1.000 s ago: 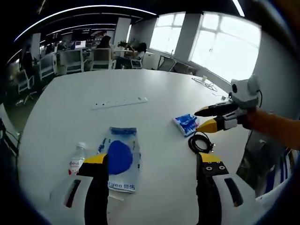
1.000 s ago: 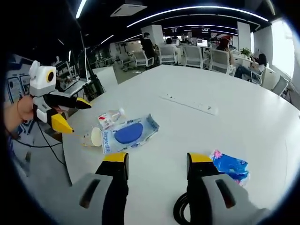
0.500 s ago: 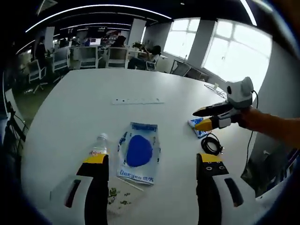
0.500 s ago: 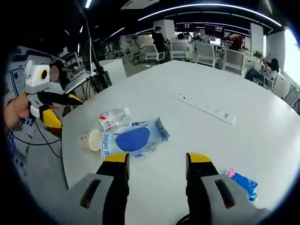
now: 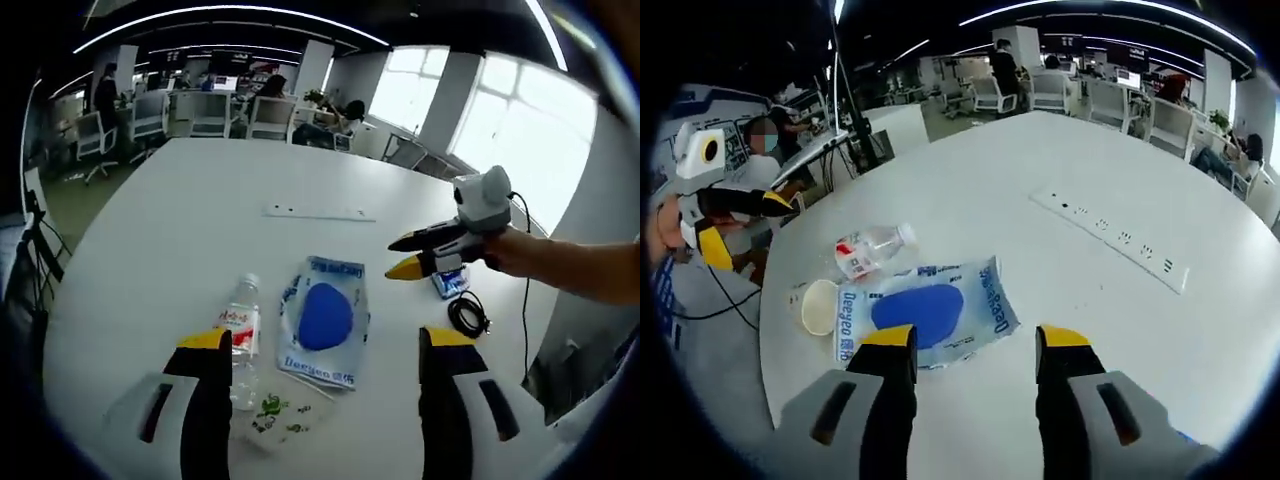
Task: Arrange the tabletop items into an orderly group along one side of the table until the central work area is clear of visible clutter.
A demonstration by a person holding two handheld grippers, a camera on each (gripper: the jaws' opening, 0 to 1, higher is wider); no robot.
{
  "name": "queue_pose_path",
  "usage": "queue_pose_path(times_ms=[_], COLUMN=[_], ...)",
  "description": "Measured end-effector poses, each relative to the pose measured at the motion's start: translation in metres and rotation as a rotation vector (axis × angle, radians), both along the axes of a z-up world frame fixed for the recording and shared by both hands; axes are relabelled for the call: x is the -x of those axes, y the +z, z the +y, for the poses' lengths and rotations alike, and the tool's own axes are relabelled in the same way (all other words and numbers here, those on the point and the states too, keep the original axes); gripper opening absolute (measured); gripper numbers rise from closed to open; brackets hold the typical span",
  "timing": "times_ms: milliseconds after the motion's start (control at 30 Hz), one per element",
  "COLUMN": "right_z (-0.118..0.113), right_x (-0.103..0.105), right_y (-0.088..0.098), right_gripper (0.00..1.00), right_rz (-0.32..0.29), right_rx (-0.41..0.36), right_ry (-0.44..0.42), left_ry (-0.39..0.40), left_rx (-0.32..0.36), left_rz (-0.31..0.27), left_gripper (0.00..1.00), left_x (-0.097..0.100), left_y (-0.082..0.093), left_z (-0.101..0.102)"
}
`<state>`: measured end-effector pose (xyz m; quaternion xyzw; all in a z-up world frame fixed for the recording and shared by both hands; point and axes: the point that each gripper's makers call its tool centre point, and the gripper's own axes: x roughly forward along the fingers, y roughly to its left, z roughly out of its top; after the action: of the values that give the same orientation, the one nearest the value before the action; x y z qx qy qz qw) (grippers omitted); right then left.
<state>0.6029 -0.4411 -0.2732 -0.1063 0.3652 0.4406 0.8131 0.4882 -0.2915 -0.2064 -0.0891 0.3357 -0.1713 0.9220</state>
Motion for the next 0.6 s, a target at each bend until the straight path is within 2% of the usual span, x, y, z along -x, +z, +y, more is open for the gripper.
queue_pose_path(times_ms=[200,600], right_z=[0.007,0.015], right_x=[-0.012,-0.022], right_y=[-0.021,-0.044], right_gripper=[0.46,0.44], right_rz=[0.026,0.055], right_rx=[0.028,0.056], right_ry=[0.022,0.046], left_ry=[0.022,0.059], left_rx=[0.002,0.016], left_rz=[0.013,0.021], left_gripper=[0.78,0.77], left_x=[-0.001,-0.003], left_y=[-0.007,-0.018], left_z=[0.012,0.023])
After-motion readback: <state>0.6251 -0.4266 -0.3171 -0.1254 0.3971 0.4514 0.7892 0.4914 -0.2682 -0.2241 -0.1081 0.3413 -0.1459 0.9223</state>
